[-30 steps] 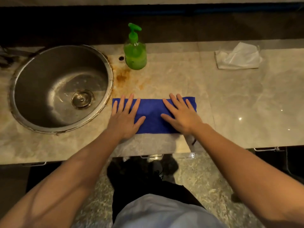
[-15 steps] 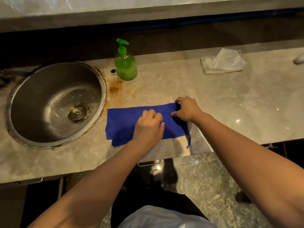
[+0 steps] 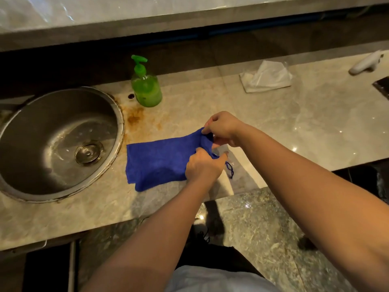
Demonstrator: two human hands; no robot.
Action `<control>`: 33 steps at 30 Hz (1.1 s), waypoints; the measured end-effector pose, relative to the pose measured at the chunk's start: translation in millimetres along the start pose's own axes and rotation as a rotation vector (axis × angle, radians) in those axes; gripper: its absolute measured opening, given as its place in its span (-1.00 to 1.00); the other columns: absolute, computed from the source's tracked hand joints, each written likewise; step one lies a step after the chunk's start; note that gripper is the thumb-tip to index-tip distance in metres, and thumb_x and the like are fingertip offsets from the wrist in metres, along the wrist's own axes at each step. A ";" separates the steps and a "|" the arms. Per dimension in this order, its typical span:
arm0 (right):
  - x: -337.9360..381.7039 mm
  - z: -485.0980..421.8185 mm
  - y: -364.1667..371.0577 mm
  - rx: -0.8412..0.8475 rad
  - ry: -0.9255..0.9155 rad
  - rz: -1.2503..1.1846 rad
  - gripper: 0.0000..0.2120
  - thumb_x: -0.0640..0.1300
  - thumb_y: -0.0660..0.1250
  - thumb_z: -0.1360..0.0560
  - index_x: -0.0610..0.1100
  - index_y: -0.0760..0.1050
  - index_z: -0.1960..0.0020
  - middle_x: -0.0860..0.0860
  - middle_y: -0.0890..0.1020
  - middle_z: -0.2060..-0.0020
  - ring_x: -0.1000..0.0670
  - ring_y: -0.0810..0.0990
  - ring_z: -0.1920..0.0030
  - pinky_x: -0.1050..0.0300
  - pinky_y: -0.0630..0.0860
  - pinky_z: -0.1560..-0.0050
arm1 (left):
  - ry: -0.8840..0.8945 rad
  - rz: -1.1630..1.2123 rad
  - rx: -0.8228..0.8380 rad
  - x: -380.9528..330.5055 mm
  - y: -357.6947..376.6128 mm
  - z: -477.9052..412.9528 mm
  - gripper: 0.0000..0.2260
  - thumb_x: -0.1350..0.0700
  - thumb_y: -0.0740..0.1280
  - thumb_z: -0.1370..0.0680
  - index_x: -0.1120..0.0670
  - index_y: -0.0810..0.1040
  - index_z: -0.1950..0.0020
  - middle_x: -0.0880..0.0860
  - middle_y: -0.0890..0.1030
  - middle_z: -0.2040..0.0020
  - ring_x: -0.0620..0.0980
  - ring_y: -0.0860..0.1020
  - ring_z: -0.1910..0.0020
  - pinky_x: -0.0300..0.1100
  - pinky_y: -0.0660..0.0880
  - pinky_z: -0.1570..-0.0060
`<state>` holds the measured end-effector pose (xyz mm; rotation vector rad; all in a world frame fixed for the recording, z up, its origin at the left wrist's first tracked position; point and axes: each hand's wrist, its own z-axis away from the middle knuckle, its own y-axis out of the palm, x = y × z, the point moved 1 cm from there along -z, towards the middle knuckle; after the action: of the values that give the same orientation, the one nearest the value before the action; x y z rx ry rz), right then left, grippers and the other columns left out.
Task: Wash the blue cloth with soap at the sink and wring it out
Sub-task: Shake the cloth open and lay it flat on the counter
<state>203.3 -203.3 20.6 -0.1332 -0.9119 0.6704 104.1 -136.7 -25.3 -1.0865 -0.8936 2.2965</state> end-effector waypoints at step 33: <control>-24.1 8.7 120.1 0.232 -0.687 1.125 0.07 0.45 0.27 -0.39 -0.16 -0.01 -0.65 -0.08 0.00 -0.65 -0.22 -0.11 -0.64 -0.18 -0.04 -0.59 | 0.424 -0.587 -0.094 170.6 -107.2 -27.1 -0.28 -0.27 0.04 -0.61 0.15 -0.05 -0.60 0.13 -0.02 -0.62 0.12 -0.08 -0.59 0.02 -0.06 -0.55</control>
<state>128.8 -124.0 -36.1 -0.2138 -1.3884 1.9403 37.2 53.8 -49.0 -1.1079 -0.9870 1.4934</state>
